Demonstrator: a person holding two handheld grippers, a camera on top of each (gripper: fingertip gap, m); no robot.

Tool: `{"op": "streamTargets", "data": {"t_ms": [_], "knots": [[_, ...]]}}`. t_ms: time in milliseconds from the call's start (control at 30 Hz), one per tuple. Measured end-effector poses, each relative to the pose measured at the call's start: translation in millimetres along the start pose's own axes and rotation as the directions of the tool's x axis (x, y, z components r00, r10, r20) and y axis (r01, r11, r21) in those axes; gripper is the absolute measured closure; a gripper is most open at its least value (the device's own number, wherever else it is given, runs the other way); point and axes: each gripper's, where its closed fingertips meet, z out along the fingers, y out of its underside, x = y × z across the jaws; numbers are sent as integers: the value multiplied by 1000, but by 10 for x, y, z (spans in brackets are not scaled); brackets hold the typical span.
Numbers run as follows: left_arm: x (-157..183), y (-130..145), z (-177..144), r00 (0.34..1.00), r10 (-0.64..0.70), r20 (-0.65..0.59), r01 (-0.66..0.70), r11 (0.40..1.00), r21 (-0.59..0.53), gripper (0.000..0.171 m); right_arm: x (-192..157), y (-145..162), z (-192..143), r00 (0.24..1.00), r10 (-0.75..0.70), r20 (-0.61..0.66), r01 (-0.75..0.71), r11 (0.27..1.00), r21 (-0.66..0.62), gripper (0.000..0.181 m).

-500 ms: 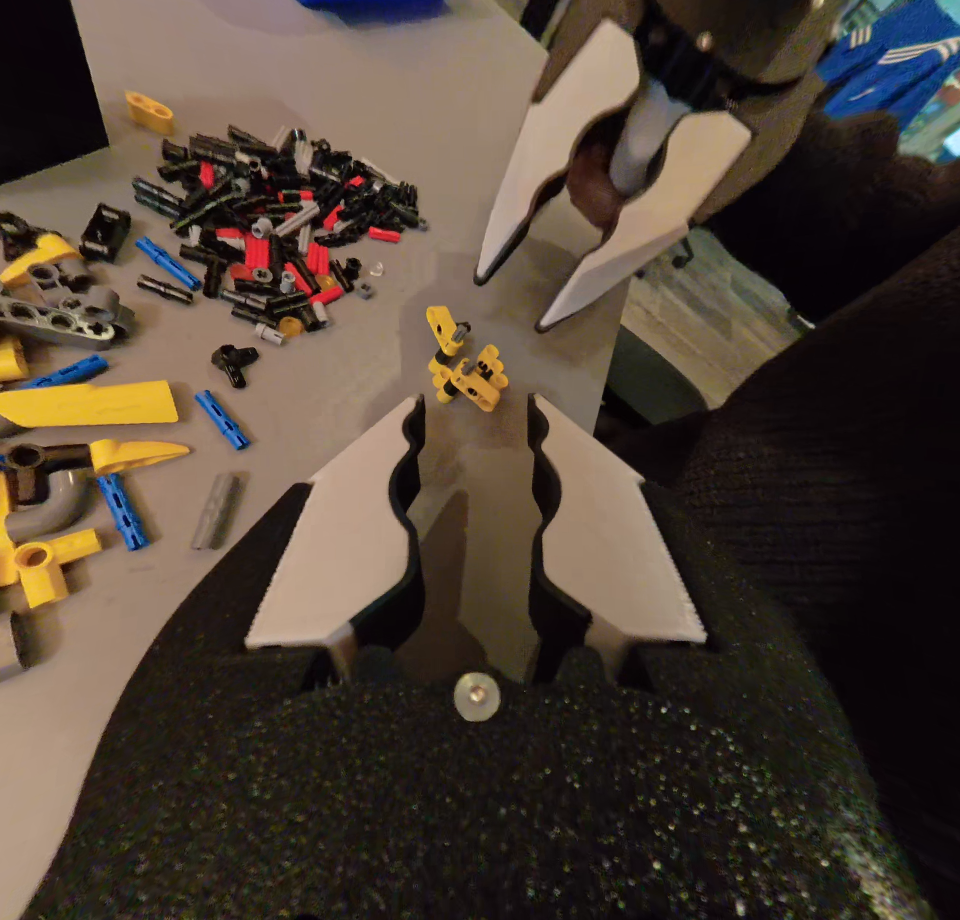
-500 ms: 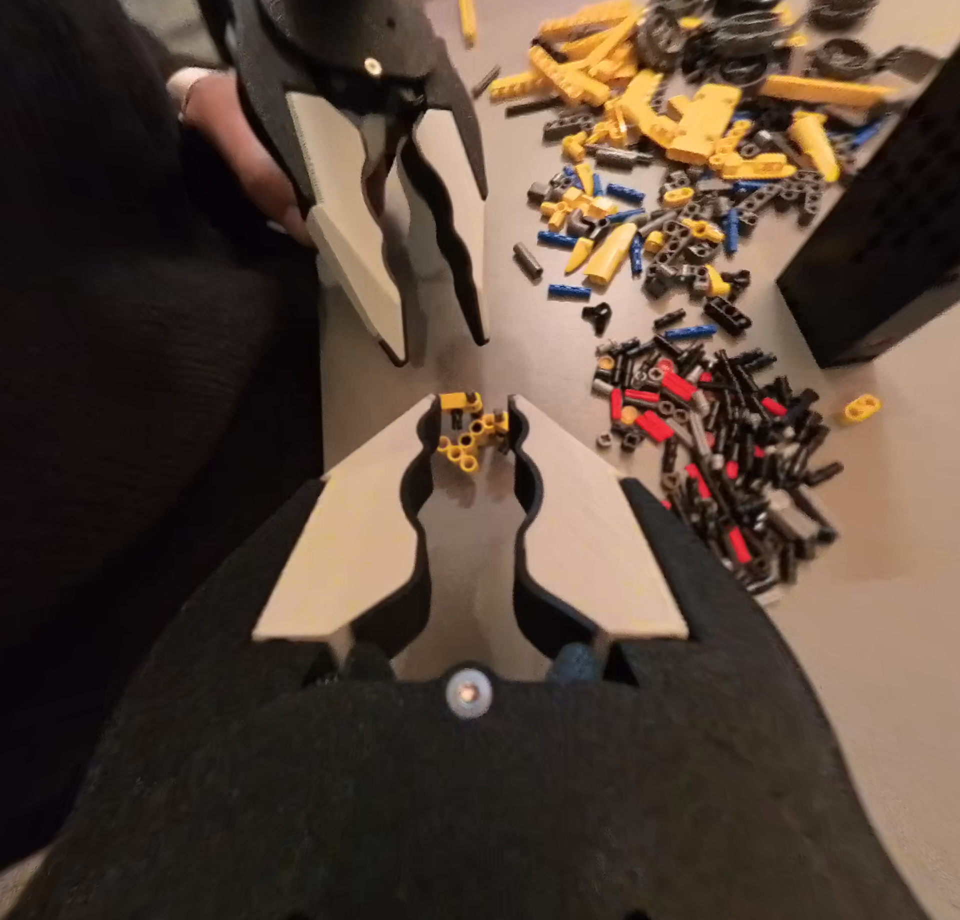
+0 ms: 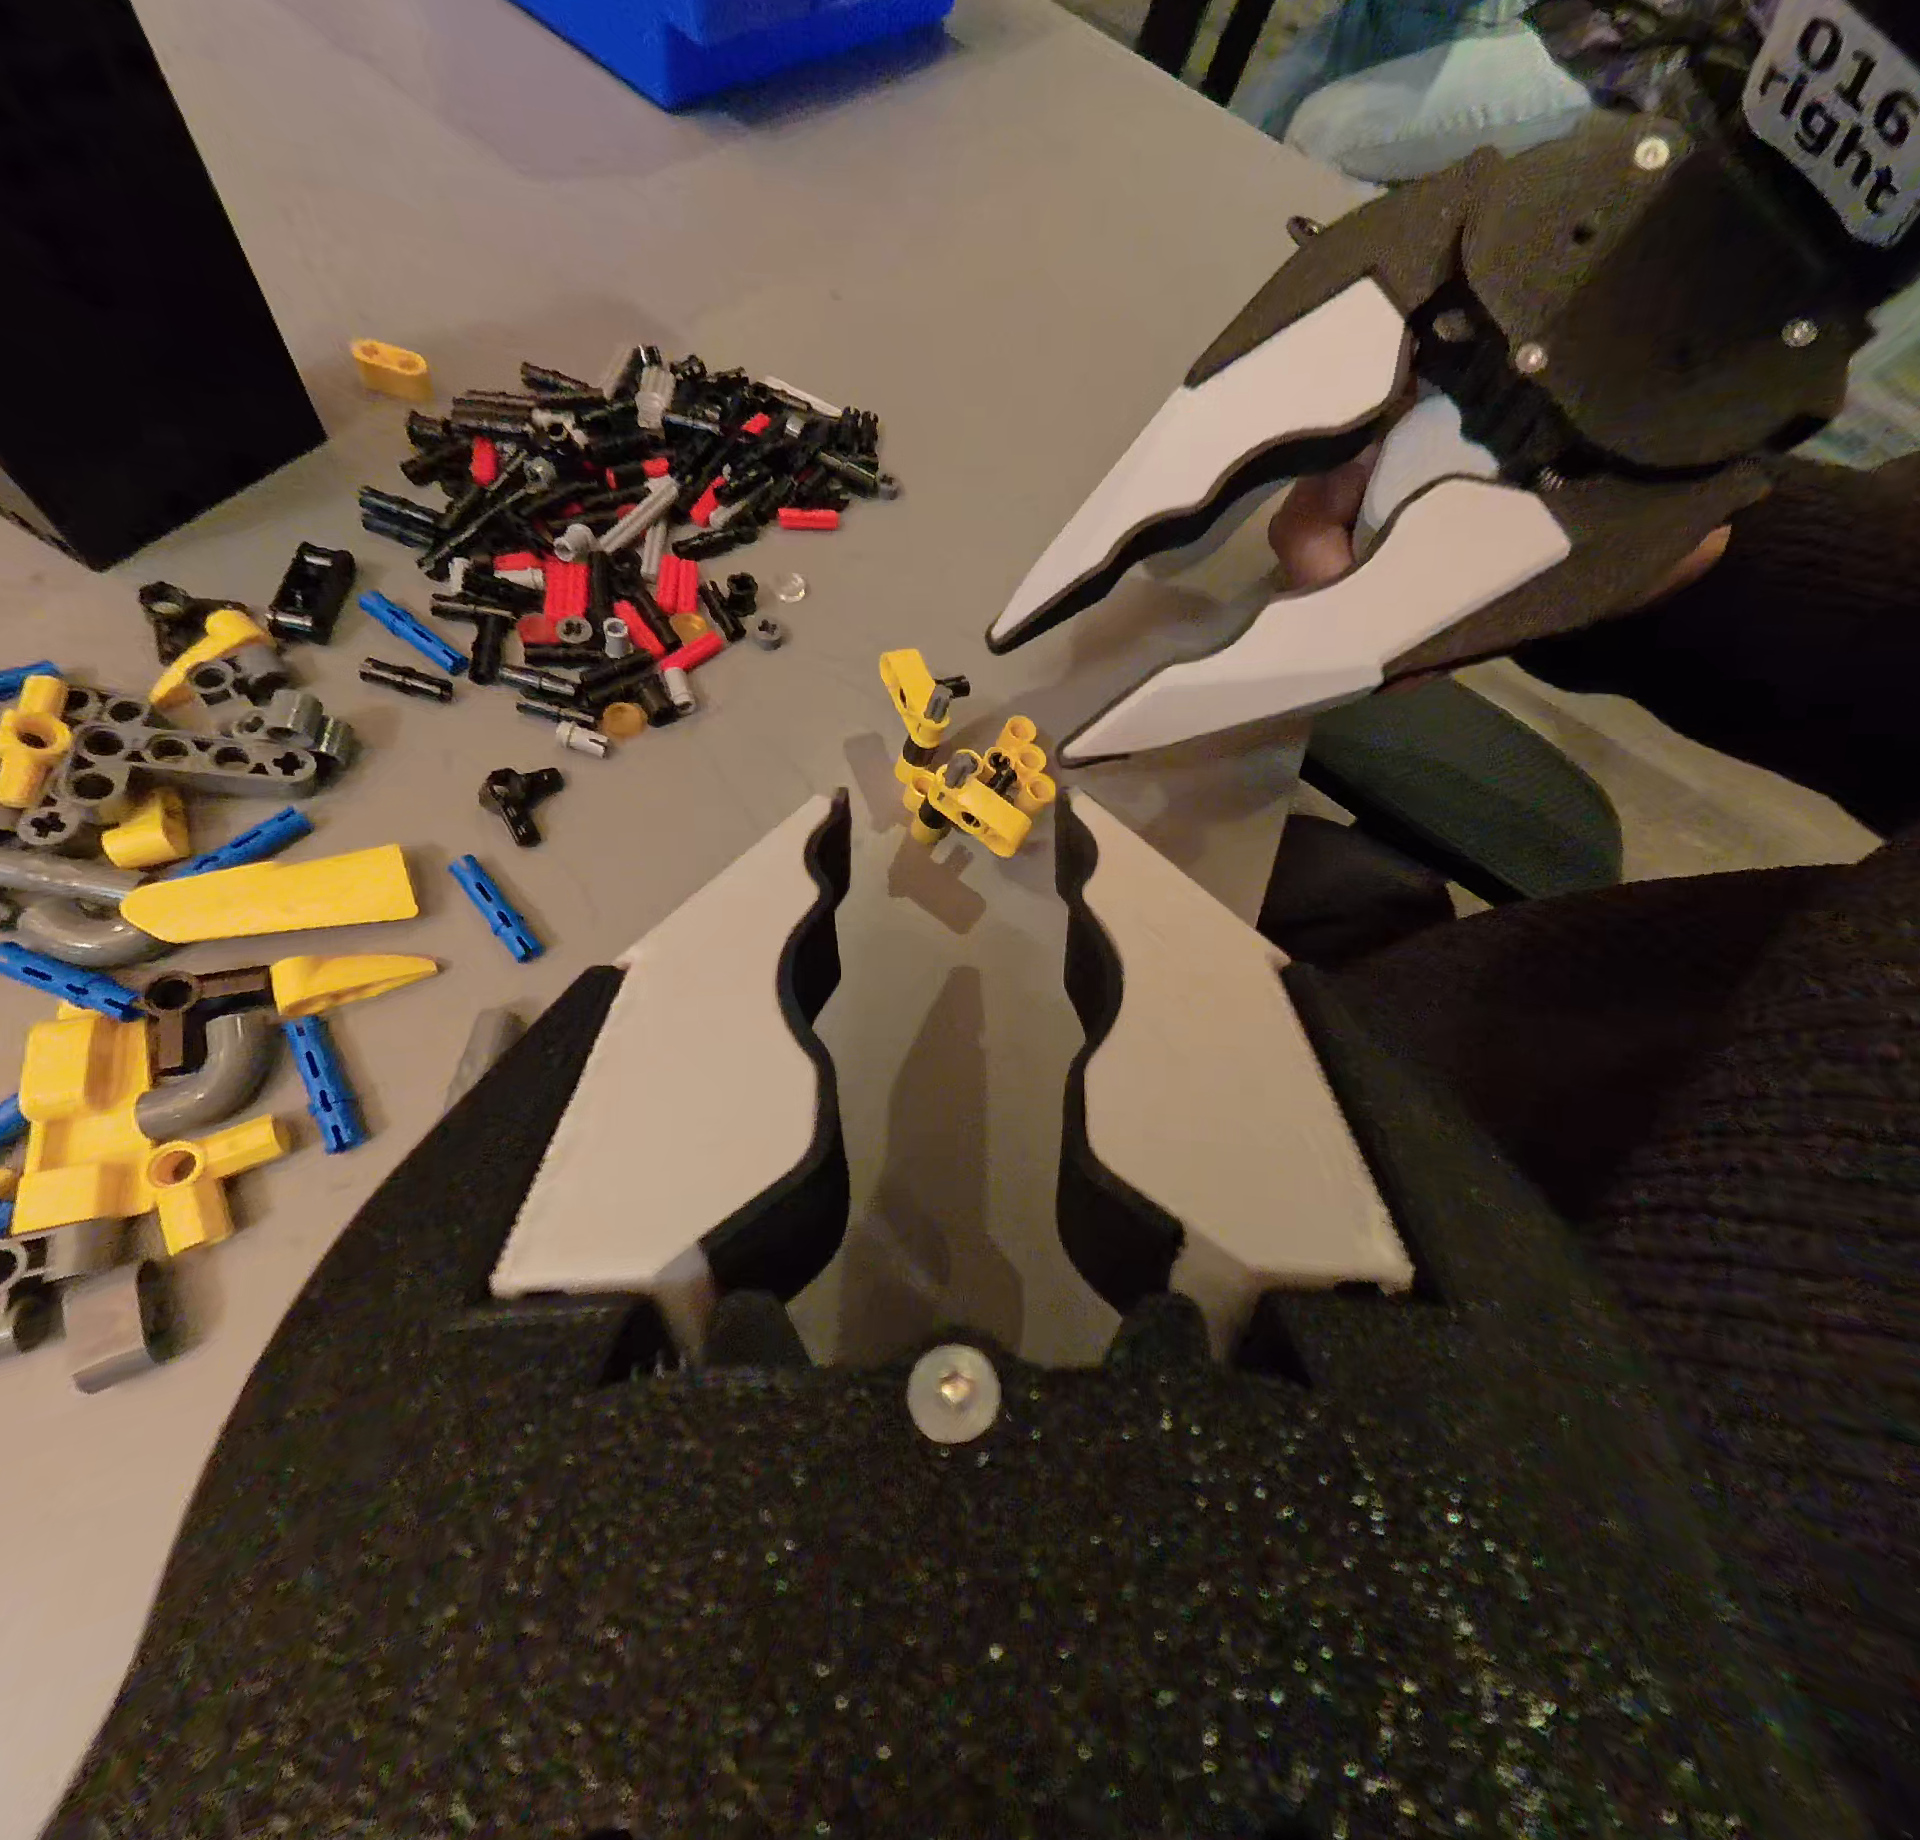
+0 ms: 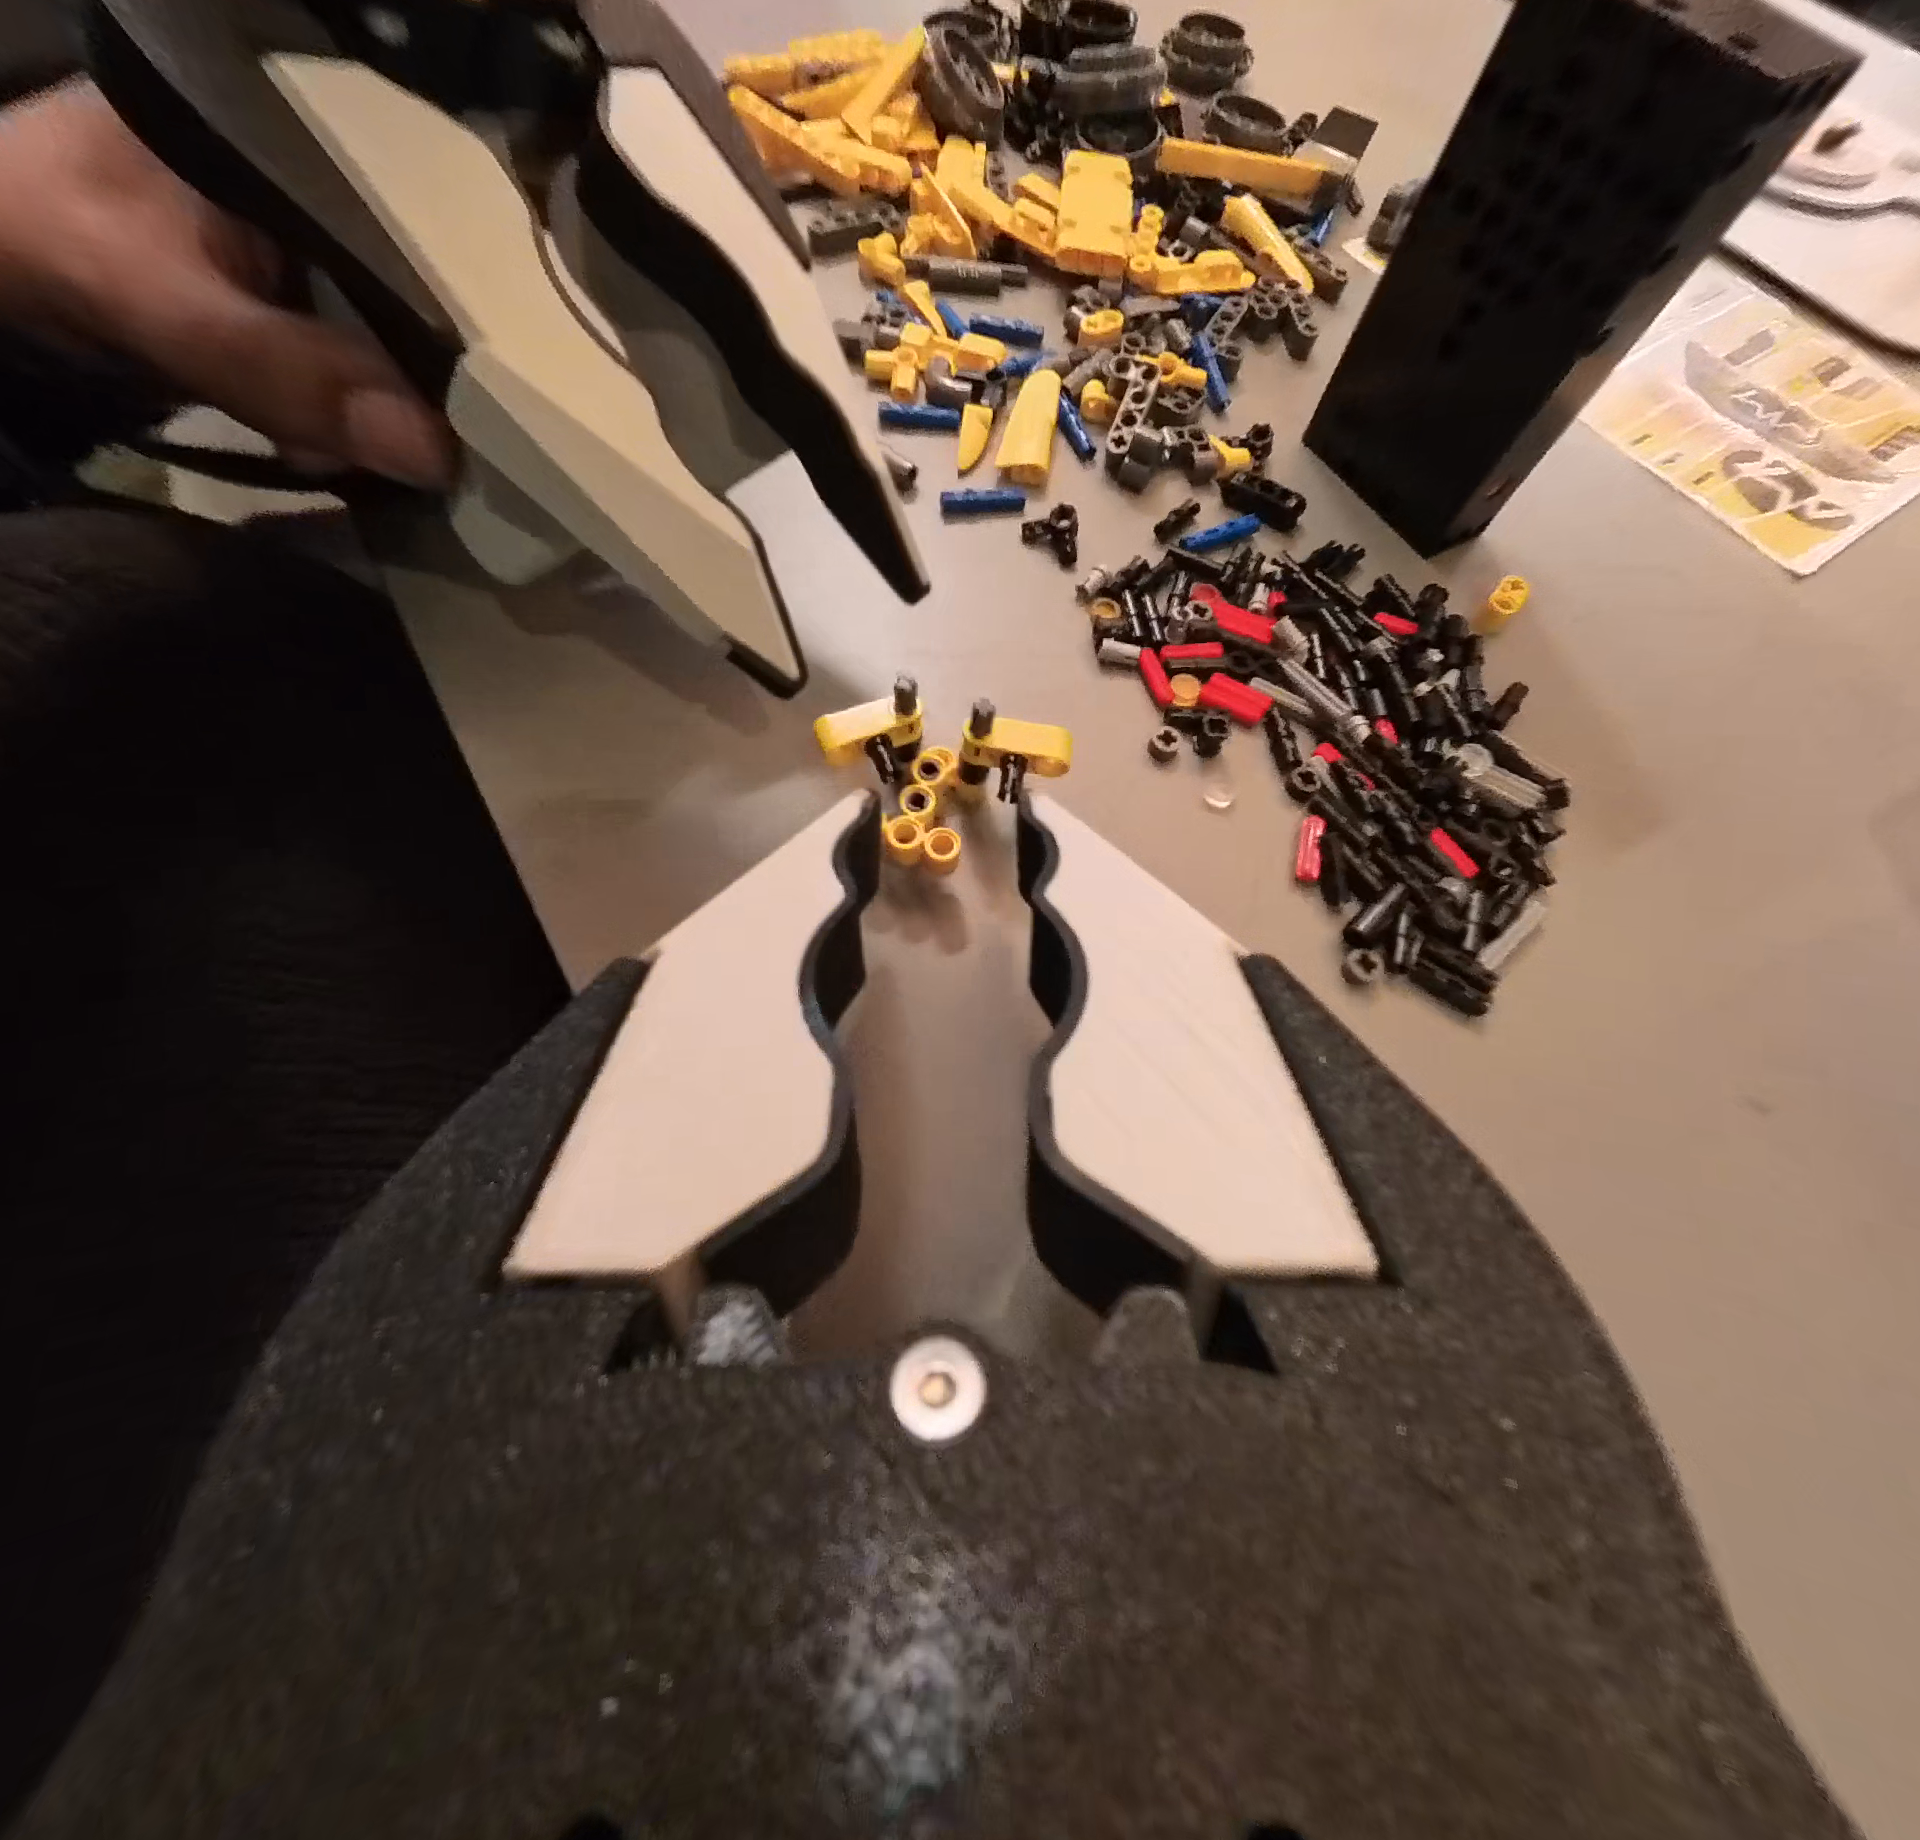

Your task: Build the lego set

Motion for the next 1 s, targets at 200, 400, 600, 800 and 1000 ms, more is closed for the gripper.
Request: {"op": "streamTargets", "data": {"t_ms": [200,400,600,800,1000], "knots": [[-44,-184,-119,1000,-4,18,2,991,135,133,92,-61,-65,997,7,-82,-3,998,56,156],[-94,-323,-241,999,-38,3,37,968,247,133,218,-71,-268,974,192,-118,-158,955,253,156],[-200,-422,-270,990,-129,-65,143,942,303,133,227,-50,-254,948,316,36,-315,916,246,162],[-221,-451,-288,980,-165,-115,193,927,320,133,278,-47,-261,909,404,99,-416,876,244,163],[-273,-496,-351,941,-245,-233,316,884,344,133,333,-25,-254,891,445,90,-453,859,240,164]]}}
